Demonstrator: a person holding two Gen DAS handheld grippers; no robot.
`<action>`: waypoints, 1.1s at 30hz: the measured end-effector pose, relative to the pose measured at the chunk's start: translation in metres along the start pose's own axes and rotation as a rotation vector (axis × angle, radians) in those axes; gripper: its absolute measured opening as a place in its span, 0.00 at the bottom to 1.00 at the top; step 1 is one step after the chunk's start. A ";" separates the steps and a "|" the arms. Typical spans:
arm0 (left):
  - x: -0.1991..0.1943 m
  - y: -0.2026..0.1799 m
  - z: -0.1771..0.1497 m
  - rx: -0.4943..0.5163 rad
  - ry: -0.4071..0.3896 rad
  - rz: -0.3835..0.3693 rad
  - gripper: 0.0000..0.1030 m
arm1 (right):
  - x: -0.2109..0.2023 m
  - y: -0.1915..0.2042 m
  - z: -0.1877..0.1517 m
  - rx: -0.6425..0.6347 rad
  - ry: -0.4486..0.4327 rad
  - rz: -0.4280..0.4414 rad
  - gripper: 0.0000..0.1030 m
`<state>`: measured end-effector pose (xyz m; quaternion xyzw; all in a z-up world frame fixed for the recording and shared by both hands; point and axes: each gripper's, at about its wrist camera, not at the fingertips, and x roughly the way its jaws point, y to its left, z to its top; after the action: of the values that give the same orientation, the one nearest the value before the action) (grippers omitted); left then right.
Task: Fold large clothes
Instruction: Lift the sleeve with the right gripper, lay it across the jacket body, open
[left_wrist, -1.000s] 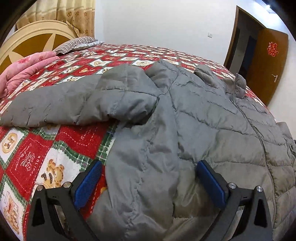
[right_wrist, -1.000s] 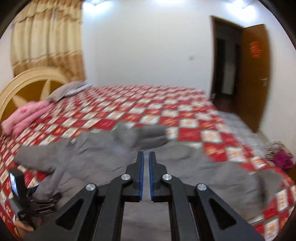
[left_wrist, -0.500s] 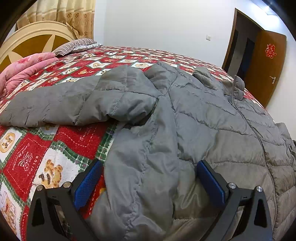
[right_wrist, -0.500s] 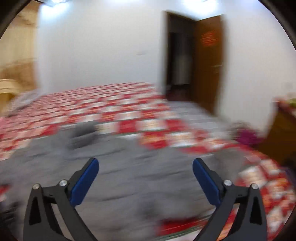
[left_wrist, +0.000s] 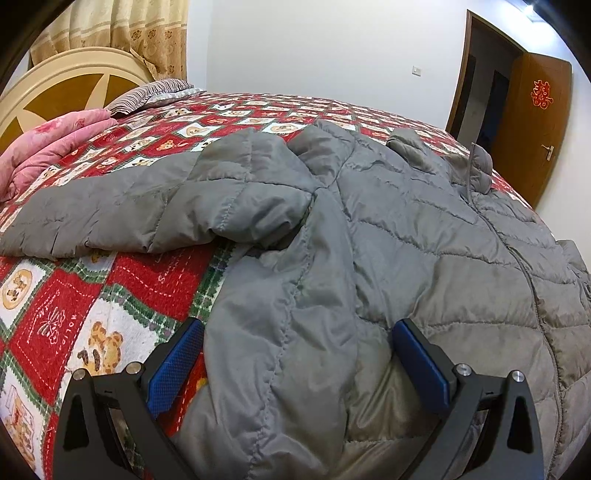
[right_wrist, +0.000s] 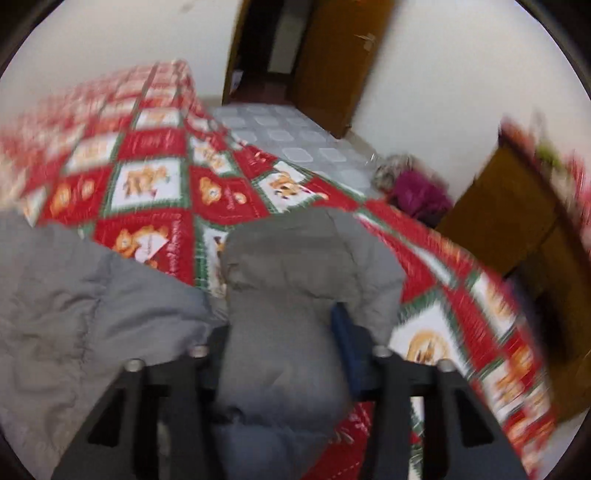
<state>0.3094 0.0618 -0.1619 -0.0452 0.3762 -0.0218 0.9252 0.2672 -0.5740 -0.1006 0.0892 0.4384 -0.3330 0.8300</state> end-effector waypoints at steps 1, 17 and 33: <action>0.000 0.000 0.000 0.000 0.000 0.000 0.99 | -0.004 -0.013 -0.002 0.071 -0.014 0.045 0.22; 0.000 0.000 0.000 -0.002 -0.001 -0.002 0.99 | -0.198 0.099 0.002 0.158 -0.318 0.773 0.13; 0.001 0.000 0.000 -0.009 -0.012 -0.019 0.99 | -0.181 0.297 -0.084 -0.288 -0.154 0.741 0.78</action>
<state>0.3100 0.0617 -0.1623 -0.0532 0.3702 -0.0285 0.9270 0.3275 -0.2247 -0.0518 0.0989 0.3552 0.0478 0.9283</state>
